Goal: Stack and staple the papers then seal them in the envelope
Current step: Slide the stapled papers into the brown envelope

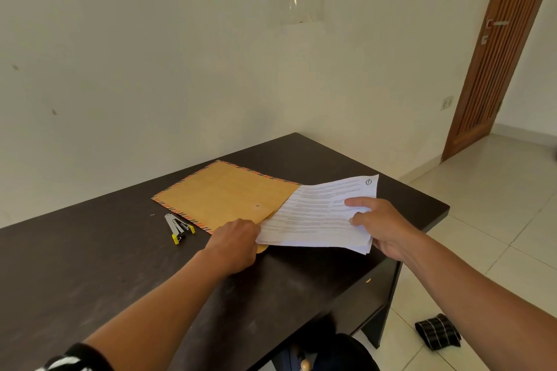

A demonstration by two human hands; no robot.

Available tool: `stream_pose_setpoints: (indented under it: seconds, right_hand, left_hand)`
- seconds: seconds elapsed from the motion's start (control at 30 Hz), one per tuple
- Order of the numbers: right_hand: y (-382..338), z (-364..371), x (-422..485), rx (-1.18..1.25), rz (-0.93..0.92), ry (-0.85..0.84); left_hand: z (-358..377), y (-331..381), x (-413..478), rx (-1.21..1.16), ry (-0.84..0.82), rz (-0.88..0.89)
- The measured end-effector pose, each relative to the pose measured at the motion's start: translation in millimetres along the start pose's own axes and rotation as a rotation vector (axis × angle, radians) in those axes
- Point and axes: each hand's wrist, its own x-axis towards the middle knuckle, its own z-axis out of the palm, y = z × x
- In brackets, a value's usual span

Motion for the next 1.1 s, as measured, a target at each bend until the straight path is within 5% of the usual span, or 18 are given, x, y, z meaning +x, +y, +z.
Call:
stream_pose_setpoints:
  seconds: [0.33,0.53,0.77,0.93,1.1]
  right_hand:
    - [-7,36,6,0.003,-0.030,-0.034]
    - [-25,61,-3,-0.239,-0.009,-0.238]
    - [-36,50,3,-0.370,-0.173,-0.020]
    - [-38,86,10,-0.142,-0.070,-0.065]
    - [-36,100,22,-0.160,-0.009,-0.016]
  left_hand:
    - [-12,1,-13,-0.150,0.206,0.188]
    - [-19,5,-20,-0.203,0.261,0.214]
    - [-20,-2,-25,-0.260,0.298,0.208]
    - [-23,3,-30,-0.293,0.339,0.234]
    - [-24,-4,-35,-0.306,0.345,0.206]
